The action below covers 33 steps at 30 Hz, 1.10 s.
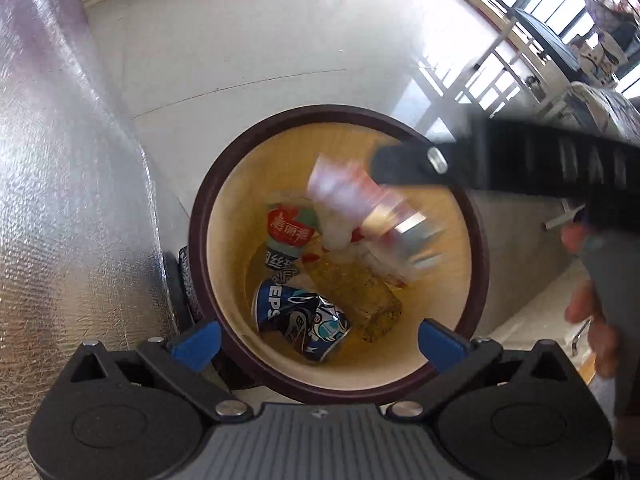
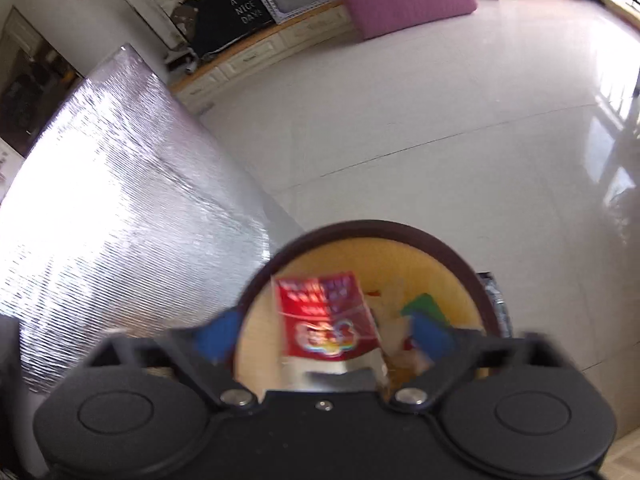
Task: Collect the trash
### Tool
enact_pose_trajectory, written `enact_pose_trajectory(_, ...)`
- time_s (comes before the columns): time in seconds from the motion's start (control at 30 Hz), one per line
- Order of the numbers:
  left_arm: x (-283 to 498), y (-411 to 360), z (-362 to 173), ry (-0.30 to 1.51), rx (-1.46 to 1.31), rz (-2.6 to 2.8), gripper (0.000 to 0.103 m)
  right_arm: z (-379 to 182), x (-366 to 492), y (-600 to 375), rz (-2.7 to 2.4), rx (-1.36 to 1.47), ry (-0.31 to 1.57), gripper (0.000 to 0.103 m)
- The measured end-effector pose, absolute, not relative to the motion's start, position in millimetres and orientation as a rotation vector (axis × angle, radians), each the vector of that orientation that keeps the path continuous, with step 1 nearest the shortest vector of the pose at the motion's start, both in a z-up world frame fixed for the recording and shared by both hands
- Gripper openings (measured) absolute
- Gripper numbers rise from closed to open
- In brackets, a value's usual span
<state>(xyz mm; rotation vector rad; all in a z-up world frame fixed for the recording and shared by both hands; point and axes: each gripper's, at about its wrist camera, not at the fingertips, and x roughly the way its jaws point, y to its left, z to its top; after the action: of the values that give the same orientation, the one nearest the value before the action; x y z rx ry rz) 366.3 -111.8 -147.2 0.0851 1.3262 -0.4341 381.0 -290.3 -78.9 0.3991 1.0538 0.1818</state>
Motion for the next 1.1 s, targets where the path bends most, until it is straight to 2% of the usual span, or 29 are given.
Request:
enact_pose_trajectory(0.57, 358.2, -112.0, -144.1, 1.307, 0.068, -0.405, 0.103, -80.2, 349.6, -329.0, 0.104, 0.295, 1.124, 0.103)
enact_pose_trajectory(1.1, 318.4, -100.3, -103.0, 1.224, 0.005, -0.342, 0.103, -24.9, 310.6, -333.1, 0.119, 0.215, 1.041, 0.103)
